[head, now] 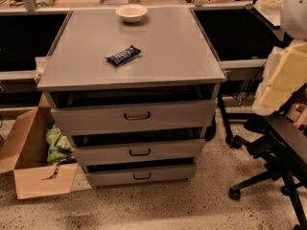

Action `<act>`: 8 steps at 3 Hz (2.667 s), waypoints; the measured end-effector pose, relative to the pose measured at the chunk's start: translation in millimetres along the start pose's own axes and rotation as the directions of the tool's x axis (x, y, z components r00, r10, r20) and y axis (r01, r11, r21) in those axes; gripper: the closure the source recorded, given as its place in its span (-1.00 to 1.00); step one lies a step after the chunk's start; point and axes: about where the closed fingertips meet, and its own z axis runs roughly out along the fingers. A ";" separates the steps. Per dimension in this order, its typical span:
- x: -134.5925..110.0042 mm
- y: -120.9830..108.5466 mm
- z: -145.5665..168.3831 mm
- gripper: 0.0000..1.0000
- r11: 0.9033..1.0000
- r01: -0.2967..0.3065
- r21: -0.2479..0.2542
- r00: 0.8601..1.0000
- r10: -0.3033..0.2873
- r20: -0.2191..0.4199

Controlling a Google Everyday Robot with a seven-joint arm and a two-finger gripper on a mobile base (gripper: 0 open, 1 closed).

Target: Open middle drawer

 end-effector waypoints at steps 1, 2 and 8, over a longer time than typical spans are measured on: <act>-20.2 23.0 50.1 -1.00 0.996 0.074 -0.040 0.997 -0.073 0.021; -31.3 53.3 115.3 -1.00 0.986 0.114 -0.122 0.993 -0.112 0.023; 52.4 143.4 411.3 -1.00 0.937 0.102 -0.333 0.994 -0.106 0.008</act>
Offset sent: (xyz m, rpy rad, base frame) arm 0.0254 0.0821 -0.1991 -0.0366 0.2049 0.1849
